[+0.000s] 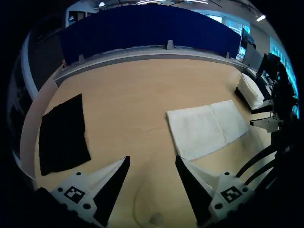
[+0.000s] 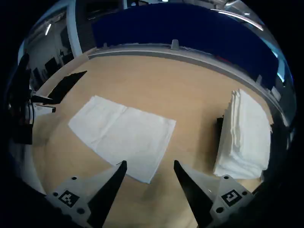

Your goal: Fold towel

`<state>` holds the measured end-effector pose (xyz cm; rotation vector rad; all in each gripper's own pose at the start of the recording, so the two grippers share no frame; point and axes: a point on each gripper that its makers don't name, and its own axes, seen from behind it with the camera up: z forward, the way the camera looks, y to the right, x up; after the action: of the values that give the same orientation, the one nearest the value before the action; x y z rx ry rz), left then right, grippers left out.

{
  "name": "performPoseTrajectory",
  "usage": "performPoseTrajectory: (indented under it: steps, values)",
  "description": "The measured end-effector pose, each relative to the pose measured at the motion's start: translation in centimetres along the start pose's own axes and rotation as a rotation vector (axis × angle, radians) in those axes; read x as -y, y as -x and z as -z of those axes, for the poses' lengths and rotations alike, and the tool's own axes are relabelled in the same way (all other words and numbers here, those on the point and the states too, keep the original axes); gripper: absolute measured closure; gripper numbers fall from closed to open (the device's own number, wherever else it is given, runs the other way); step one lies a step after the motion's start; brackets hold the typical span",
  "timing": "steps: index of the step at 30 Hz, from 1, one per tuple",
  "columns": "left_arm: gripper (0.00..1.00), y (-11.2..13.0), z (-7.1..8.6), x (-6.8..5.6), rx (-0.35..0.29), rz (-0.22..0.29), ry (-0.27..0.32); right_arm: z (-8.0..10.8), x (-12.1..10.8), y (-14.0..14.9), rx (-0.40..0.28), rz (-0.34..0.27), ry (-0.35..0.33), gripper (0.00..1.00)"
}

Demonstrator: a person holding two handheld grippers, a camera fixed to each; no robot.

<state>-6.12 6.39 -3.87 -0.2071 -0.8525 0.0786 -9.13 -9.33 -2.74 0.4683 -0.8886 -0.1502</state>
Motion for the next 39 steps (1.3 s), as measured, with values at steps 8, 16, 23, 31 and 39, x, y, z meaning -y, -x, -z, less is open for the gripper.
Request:
performPoseTrajectory:
  steps: [8,16,23,31,39]
  values:
    - [0.12,2.3,1.9,0.1,0.002,0.057,-0.022,0.7,0.8,1.5,0.025,0.037,-0.024,0.04]
    - [0.12,2.9,2.9,0.3,-0.004,0.066,-0.035,0.8,1.2,1.9,0.035,0.063,-0.053,0.04]
    - [0.12,3.7,4.2,0.8,-0.005,0.082,-0.057,0.4,1.6,3.2,0.08,0.123,-0.091,0.05]
    - [0.12,5.4,5.6,1.5,0.004,0.123,-0.075,-0.3,1.6,4.1,0.123,0.192,-0.123,0.14]
    - [0.12,6.6,6.4,1.8,0.014,0.138,-0.085,-1.1,1.1,4.2,0.143,0.182,-0.127,0.42]
